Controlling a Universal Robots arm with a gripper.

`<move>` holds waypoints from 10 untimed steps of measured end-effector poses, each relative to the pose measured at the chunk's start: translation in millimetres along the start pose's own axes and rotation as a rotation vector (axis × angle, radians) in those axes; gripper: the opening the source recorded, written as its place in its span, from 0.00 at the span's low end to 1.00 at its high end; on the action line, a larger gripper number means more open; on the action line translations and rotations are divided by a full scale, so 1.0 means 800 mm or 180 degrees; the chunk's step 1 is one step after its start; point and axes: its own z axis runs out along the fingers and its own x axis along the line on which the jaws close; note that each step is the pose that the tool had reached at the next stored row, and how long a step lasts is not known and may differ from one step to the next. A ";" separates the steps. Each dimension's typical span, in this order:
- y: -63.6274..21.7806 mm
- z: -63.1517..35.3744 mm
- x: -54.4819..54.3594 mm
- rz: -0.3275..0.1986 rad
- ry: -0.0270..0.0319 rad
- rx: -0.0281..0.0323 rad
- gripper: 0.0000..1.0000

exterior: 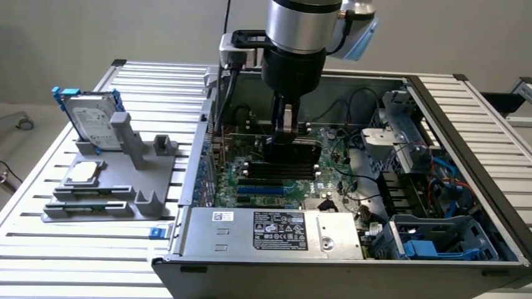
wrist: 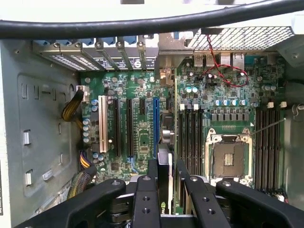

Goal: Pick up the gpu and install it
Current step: 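Insert the gpu into the slot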

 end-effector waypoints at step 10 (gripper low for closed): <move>0.000 0.000 0.000 -0.0001 0.0000 0.0000 0.26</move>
